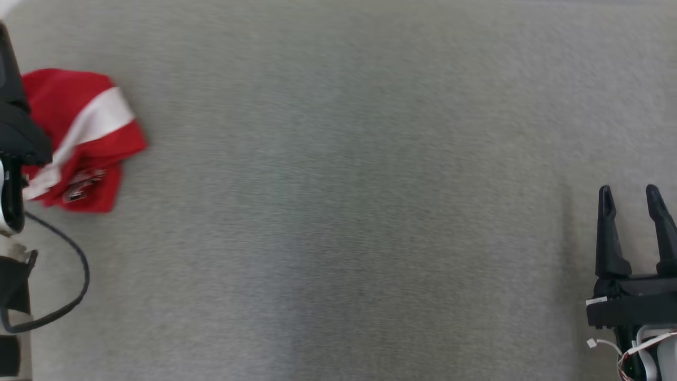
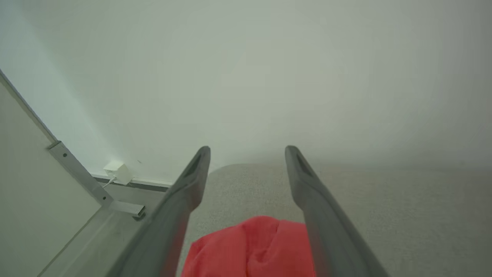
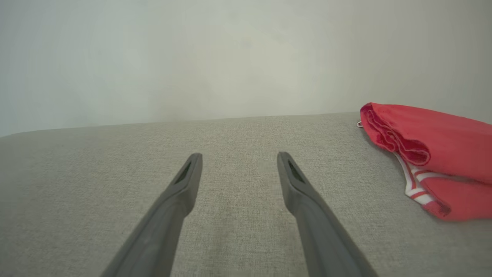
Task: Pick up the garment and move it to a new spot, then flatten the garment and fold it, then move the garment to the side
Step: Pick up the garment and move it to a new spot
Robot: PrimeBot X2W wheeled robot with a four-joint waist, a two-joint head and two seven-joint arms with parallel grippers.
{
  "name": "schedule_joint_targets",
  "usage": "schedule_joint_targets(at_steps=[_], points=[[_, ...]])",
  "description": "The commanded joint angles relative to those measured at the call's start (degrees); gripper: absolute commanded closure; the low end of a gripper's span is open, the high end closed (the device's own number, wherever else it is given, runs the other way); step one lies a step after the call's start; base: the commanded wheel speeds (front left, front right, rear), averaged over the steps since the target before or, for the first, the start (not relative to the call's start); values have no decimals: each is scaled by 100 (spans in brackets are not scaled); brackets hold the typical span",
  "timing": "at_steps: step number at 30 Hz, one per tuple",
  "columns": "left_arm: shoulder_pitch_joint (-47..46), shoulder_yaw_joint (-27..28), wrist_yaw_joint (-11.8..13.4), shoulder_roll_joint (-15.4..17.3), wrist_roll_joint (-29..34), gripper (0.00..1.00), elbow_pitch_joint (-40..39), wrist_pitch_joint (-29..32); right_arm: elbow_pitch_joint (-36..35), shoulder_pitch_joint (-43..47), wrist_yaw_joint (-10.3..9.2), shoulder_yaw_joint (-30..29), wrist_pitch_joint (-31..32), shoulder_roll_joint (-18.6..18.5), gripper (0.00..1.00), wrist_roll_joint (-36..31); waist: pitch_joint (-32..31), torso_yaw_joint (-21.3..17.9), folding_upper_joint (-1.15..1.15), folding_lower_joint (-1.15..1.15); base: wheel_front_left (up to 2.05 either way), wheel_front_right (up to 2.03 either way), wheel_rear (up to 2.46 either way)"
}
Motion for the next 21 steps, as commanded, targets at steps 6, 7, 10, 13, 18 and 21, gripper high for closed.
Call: schedule_joint_targets(at_steps=[6, 7, 10, 13, 18, 21], points=[[2, -70, 12, 230, -5, 0, 765, 817, 51, -158, -15, -26, -63, 37, 0, 31, 551, -759, -1, -2, 0, 0, 0], [19, -58, 13, 228, -52, 0, 894, 1028, 62, -152, -15, -28, -67, 41, 0, 29, 542, -768, -1, -2, 0, 0, 0], [60, -63, 48, 224, -147, 0, 1180, 1694, 74, -148, -15, -29, -78, 55, 0, 16, 510, -773, -1, -2, 0, 0, 0], [96, -68, 58, 165, -234, 0, 1318, 2286, 70, -165, -15, 1, -75, 67, 0, -1, 481, -767, -1, -2, 0, 0, 0], [240, -106, 143, 156, -268, 83, 1326, 2753, 86, -198, -15, 47, -81, 85, 0, -30, 414, -765, -1, -2, 0, 0, 0], [287, -81, 196, 244, -264, 100, 1137, 2618, 119, -216, -15, 69, -80, 103, 0, -27, 324, -781, -1, -2, 0, 0, 0]])
